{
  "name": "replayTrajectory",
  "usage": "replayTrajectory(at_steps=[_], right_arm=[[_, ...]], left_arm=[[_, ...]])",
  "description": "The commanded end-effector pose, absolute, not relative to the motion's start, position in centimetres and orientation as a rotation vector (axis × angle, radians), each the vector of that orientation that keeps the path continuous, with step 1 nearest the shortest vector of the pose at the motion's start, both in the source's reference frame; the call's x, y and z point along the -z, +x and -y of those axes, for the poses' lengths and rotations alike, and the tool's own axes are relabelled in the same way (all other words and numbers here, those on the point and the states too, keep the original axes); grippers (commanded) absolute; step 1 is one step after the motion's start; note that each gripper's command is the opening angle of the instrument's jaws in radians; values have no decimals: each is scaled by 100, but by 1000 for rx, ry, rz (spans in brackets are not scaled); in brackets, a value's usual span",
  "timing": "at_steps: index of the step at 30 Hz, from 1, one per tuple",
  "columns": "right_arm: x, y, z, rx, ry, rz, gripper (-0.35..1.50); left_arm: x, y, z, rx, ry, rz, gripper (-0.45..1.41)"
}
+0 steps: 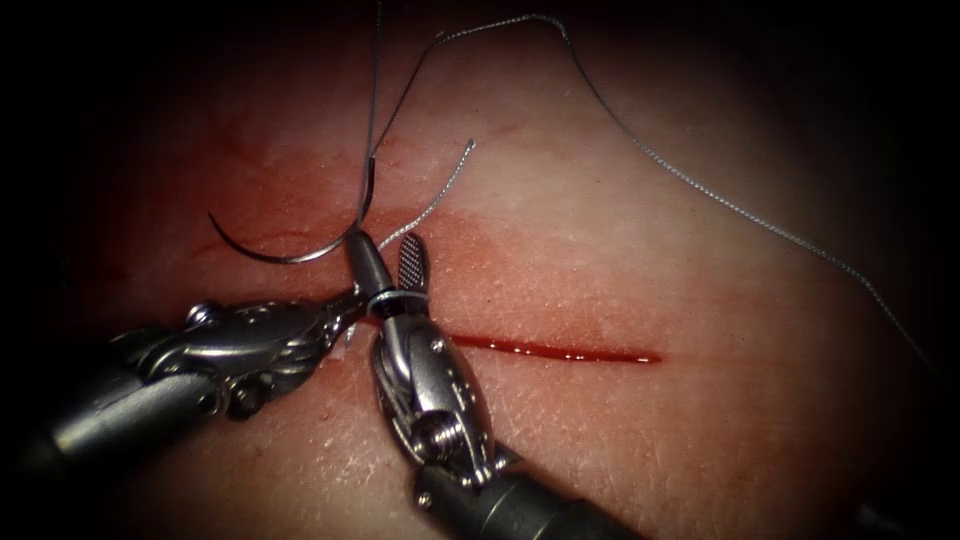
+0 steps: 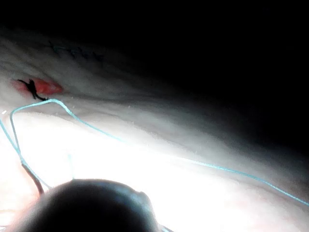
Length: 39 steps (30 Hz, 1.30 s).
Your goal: Wound Closure
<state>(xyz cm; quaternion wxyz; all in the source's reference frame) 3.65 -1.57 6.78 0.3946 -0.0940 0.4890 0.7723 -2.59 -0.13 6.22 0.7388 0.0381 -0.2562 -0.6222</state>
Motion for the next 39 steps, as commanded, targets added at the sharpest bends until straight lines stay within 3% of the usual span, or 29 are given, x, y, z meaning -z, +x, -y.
replayTrajectory(at_steps=[1,18,31,39], right_arm=[[-676,372,147,-1974,-226,-1248,52],[-694,384,129,-2225,-87,-1302,27],[-693,374,135,-2295,-91,-1243,31],[-702,365,128,-2406,-96,-1109,10]], left_arm=[[-616,-264,2,1366,79,570,-45],[-617,-264,3,1369,77,567,-45],[-615,-264,4,1374,75,562,-45],[-613,-265,4,1365,72,559,-45]])
